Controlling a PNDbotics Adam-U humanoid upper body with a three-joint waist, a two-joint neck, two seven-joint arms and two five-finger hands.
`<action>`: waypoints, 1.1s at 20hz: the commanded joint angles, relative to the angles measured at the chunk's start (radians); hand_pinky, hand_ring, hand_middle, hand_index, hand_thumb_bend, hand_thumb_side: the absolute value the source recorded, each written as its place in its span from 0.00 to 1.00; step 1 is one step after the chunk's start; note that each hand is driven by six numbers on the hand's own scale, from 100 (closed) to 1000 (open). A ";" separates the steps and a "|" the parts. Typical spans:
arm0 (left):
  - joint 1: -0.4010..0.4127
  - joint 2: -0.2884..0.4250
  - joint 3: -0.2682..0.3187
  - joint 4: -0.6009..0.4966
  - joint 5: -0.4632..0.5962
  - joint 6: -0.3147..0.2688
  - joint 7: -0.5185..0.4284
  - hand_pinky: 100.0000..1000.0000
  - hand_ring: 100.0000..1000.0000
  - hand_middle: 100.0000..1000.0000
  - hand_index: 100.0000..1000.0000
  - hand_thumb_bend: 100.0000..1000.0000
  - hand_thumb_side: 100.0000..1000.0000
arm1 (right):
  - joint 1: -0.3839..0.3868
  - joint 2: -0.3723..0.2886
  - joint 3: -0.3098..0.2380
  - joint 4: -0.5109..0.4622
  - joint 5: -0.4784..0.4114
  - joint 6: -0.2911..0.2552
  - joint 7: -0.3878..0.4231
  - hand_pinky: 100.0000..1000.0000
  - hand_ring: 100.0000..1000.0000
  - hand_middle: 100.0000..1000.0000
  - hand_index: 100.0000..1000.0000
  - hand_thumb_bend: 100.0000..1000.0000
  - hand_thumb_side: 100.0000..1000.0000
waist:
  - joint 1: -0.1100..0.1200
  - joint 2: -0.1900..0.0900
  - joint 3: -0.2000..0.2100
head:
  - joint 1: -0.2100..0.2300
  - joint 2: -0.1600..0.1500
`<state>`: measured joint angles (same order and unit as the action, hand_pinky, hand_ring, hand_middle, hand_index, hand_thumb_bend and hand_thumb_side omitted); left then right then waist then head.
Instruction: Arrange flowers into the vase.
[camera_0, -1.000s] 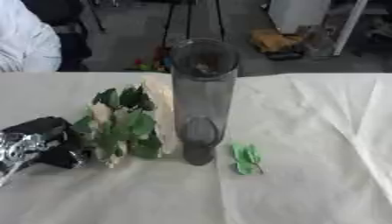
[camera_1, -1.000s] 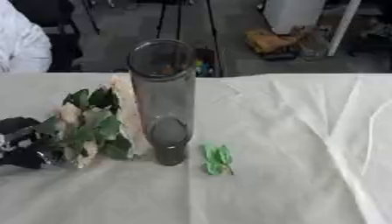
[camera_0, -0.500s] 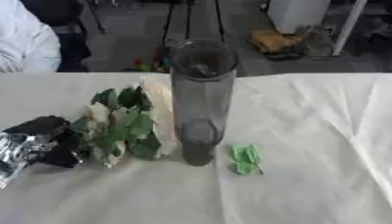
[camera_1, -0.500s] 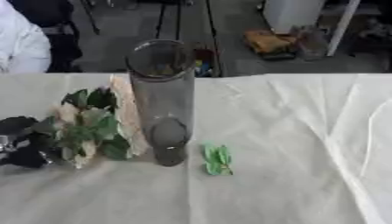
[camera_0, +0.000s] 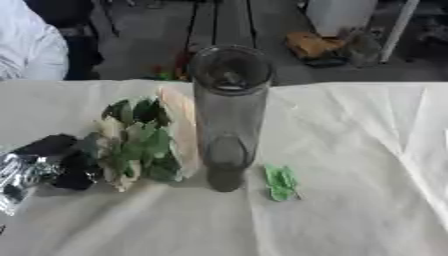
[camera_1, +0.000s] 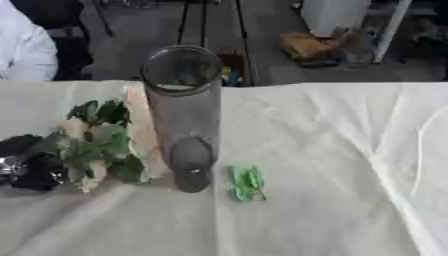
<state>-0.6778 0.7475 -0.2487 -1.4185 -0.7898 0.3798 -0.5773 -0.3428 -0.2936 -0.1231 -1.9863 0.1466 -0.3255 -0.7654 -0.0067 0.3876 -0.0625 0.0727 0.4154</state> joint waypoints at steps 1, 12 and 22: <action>-0.003 0.005 -0.014 0.015 0.008 0.001 0.006 0.00 0.07 0.16 0.29 0.00 0.35 | -0.005 -0.009 -0.003 -0.014 -0.006 -0.001 0.003 0.39 0.38 0.31 0.58 0.00 0.88 | -0.001 -0.014 -0.003 | 0.004 -0.013; -0.015 0.001 -0.014 0.012 0.022 0.003 0.052 0.00 0.00 0.00 0.07 0.00 0.36 | -0.001 -0.007 -0.002 -0.014 -0.007 0.002 0.008 0.39 0.38 0.31 0.58 0.00 0.89 | -0.002 -0.014 -0.003 | 0.006 -0.015; -0.020 0.023 0.009 -0.032 -0.057 -0.010 0.150 0.00 0.00 0.00 0.00 0.13 0.54 | 0.006 -0.006 -0.001 -0.014 -0.016 0.008 0.014 0.39 0.38 0.30 0.58 0.00 0.89 | -0.002 -0.021 0.000 | 0.003 -0.011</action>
<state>-0.6854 0.7388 -0.2582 -1.4290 -0.8399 0.3689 -0.4386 -0.3340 -0.2867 -0.1225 -1.9863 0.1354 -0.3168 -0.7563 -0.0099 0.3878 -0.0625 0.0768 0.4111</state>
